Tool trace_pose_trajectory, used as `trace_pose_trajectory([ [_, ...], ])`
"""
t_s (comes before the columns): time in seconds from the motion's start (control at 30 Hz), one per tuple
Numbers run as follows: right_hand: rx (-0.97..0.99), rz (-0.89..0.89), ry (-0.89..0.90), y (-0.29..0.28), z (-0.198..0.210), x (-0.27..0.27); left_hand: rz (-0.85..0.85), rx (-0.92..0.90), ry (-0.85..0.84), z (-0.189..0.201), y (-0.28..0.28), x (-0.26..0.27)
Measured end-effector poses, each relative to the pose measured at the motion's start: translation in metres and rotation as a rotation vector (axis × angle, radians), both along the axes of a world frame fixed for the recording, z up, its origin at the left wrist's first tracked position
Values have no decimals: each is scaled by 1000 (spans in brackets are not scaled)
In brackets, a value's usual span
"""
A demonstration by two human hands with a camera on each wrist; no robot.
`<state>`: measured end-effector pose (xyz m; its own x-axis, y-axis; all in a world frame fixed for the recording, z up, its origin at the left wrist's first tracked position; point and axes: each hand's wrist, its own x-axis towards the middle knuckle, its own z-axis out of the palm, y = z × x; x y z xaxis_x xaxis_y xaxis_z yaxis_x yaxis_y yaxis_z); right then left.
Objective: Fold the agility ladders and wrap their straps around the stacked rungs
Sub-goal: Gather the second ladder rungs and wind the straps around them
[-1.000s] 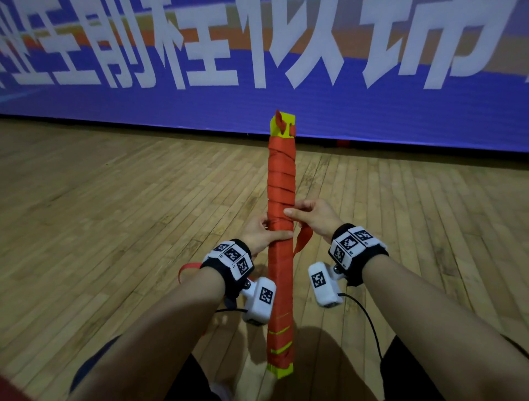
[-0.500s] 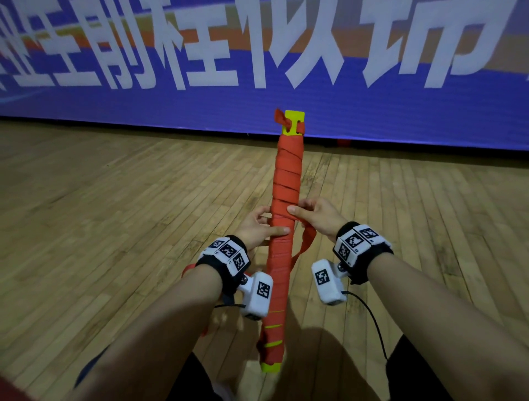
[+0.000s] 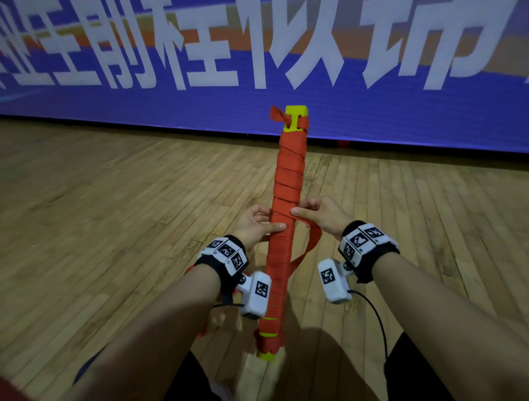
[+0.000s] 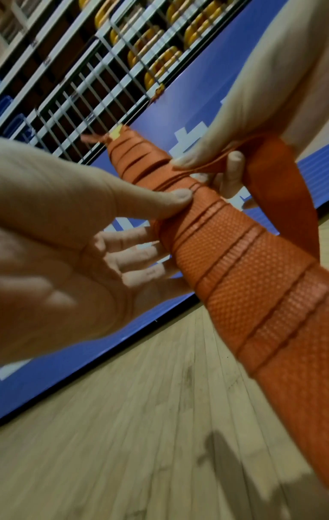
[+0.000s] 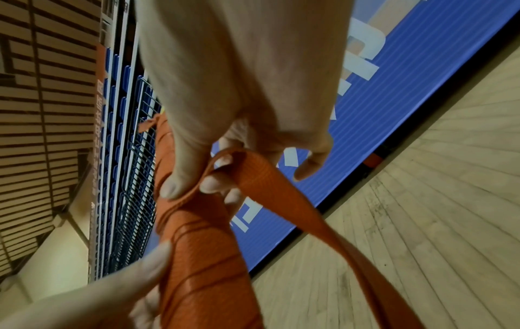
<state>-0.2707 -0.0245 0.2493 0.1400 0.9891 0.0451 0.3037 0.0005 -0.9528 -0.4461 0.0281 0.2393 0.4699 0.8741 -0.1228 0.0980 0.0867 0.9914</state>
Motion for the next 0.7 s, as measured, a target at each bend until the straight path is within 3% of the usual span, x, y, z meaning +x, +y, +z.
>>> trace_pose_trajectory([
  [0.27,47,-134,-19,1,-2,-11,87,259,131,-8,-10,11],
  [0.53,3,47,48,-4,1,2,22,-5,-30,-1,-10,4],
  [0.7,23,-9,49,-4,-2,1,4,-76,-94,1,-10,5],
])
